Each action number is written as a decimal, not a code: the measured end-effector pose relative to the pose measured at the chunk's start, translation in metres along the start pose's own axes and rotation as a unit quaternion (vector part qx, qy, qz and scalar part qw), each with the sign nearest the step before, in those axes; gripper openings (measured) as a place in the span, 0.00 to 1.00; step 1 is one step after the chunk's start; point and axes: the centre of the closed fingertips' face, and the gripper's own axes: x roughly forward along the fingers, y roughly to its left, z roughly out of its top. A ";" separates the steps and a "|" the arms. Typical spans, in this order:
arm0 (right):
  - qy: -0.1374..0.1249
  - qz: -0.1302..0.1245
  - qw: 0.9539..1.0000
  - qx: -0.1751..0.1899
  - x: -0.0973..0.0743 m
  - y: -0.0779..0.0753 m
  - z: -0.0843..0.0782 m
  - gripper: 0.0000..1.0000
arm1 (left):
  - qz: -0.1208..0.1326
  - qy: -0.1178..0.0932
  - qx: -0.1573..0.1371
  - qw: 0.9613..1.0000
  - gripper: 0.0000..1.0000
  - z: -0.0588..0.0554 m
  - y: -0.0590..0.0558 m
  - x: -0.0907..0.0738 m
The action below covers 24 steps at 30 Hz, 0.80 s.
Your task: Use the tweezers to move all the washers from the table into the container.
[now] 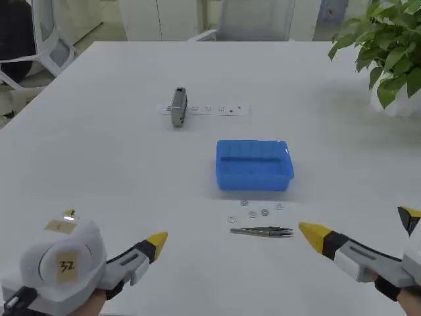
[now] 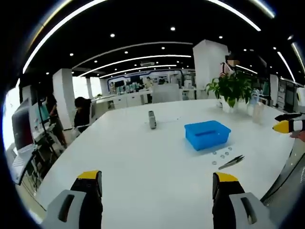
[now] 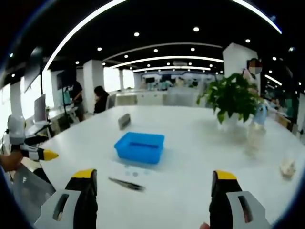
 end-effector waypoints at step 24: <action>0.003 0.002 1.000 0.002 0.001 -0.001 -0.001 0.99 | 0.009 -0.005 -0.006 1.000 0.99 0.002 0.004 -0.001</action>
